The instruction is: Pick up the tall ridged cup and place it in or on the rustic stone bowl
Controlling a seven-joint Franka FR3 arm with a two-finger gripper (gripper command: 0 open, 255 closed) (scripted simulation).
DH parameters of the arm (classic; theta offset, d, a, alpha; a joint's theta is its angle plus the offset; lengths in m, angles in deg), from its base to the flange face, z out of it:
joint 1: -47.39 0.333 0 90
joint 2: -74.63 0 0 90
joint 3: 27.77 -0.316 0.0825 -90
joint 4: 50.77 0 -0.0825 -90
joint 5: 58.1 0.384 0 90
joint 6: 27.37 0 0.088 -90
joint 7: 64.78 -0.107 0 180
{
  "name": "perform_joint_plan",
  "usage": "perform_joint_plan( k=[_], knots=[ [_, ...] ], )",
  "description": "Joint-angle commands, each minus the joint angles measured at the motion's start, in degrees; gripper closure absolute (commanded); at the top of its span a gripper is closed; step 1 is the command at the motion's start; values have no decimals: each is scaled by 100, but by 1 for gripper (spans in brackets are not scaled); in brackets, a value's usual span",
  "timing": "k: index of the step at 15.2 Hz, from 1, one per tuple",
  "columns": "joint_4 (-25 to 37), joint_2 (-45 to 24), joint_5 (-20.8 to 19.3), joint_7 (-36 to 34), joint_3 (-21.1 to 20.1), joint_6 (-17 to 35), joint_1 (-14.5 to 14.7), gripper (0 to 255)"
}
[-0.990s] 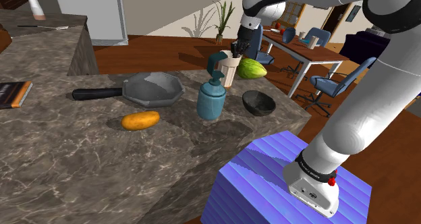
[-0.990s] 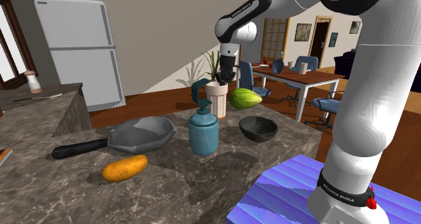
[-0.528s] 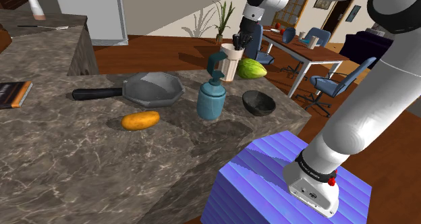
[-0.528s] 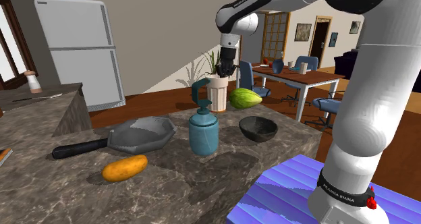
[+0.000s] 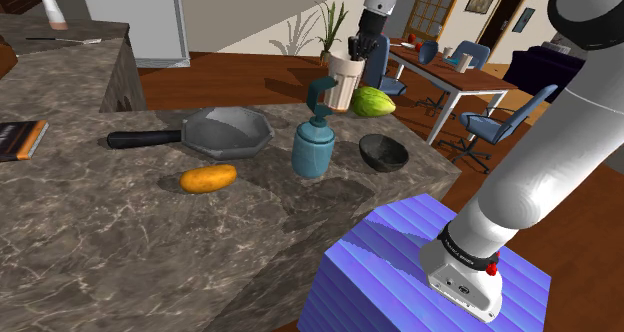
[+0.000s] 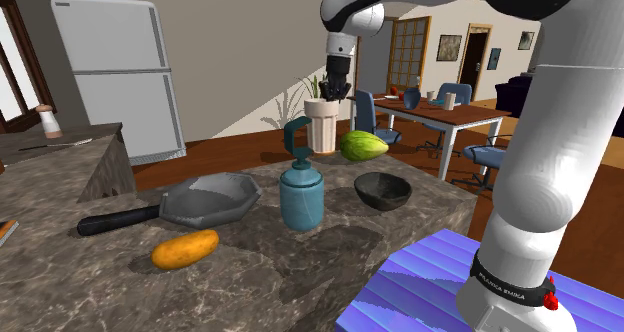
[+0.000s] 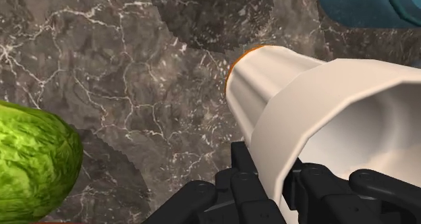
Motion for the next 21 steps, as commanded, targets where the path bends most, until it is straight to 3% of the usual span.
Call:
perform_joint_plan(
  k=[1, 9, 17, 21],
  knots=[
    [-110, 194, -37, 23, 21, -81, -21, 255],
    [-1352, 1783, -380, 282, 200, -428, -255, 255],
    [-2122, 3279, -790, 631, 432, -1155, -602, 255],
    [-2464, 3324, -810, 650, 451, -859, -621, 255]
  ],
)
